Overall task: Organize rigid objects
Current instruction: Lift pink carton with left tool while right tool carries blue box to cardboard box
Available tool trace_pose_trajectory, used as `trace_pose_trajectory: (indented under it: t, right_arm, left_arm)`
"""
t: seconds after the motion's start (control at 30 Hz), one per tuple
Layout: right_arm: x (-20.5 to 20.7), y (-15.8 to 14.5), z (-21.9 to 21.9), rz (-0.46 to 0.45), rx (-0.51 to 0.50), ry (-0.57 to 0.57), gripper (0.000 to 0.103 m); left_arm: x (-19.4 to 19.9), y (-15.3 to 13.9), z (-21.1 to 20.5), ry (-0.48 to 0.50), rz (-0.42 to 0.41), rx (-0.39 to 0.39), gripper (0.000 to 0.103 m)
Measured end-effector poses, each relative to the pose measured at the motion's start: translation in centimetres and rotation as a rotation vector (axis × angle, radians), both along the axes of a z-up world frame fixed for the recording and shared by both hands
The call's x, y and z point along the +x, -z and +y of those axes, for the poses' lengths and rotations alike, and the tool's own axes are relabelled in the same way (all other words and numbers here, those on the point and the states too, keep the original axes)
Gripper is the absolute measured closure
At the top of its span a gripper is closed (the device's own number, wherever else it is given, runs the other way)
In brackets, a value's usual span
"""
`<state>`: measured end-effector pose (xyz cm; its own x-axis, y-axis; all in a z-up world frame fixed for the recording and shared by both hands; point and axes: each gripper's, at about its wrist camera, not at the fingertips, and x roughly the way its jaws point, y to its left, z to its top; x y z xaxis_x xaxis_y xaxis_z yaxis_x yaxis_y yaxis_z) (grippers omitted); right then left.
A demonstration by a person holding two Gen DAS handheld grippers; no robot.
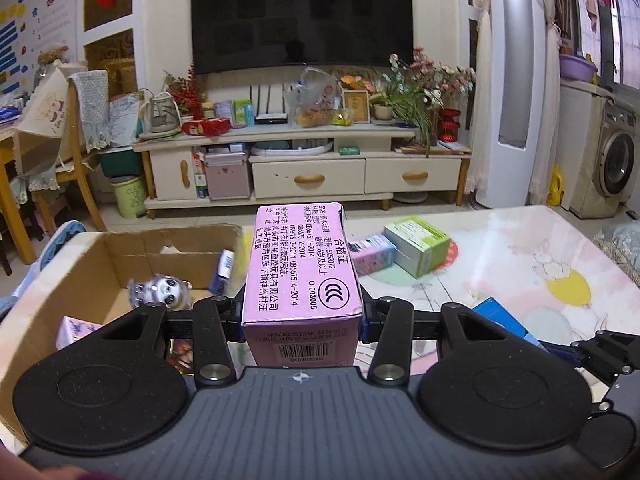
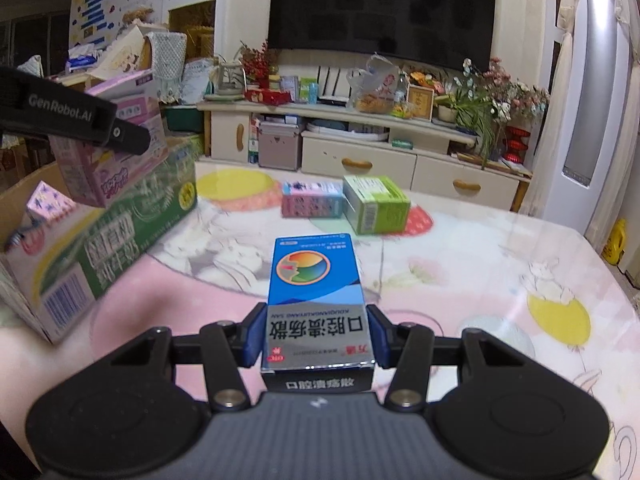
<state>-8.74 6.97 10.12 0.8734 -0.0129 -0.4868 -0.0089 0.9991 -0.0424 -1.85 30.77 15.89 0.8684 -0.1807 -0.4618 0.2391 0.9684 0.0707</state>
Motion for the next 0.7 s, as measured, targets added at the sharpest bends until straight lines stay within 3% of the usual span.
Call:
trace_pose_trajectory:
  t: [0.33,0.7]
  right_arm:
    - [1.1,-3.4,2.9,-0.052,0.014,-0.066,0.053]
    - [4.9,-6.0,8.2,-0.099,-0.001,-0.187,0.052]
  left_arm:
    - [0.5,-1.7,3.0,-0.062,-0.016,-0.045,0.047]
    - [2.8,-2.0,6.4,-0.195,0.004,-0.059,0.047]
